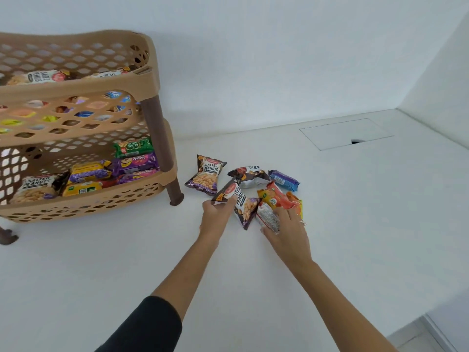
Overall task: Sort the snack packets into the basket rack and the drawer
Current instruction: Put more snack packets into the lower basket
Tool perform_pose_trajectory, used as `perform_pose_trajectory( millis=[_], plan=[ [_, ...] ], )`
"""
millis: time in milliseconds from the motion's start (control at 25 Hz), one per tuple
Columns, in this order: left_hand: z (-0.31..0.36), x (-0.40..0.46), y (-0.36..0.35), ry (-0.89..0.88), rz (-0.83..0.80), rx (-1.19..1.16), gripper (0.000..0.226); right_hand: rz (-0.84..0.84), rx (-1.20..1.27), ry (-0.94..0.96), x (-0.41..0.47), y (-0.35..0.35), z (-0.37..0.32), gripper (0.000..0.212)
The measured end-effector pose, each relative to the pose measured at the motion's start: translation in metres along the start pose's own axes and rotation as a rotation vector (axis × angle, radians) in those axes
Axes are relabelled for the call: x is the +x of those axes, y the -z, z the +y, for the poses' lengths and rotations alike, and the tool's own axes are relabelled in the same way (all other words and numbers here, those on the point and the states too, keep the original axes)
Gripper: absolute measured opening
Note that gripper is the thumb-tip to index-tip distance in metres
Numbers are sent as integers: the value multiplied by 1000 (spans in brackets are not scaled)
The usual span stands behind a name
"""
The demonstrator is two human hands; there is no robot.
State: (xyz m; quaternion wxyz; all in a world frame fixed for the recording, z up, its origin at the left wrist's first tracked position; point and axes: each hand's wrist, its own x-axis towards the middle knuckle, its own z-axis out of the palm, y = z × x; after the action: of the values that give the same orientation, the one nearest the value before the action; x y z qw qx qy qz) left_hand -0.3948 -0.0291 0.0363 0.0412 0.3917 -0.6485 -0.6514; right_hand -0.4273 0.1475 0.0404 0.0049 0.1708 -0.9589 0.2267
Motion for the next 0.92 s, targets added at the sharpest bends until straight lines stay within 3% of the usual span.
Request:
perform_pose_trajectory(
  millis=[120,240,320,440,720,920],
  plan=[
    [9,6,-16,52,100,45,64,4,0,-7,0,-1,1,49],
    [14,15,-15,73,-7,-72,59,8,70,-36,0,0,1,46],
    [24,19,-13,70,-138,-172,41,26,132,-55,-2,3,-1,43],
    [33,22,-12,42,-112,-185,9,39,198,-83,-8,11,-9,40],
    [20,-4,21,-21,-63,-192,18,80,496,-125,-29,30,-51,35],
    [3,-25,103,-98,55,-160,18,-199,823,-121,-44,22,-114,35]
  ],
)
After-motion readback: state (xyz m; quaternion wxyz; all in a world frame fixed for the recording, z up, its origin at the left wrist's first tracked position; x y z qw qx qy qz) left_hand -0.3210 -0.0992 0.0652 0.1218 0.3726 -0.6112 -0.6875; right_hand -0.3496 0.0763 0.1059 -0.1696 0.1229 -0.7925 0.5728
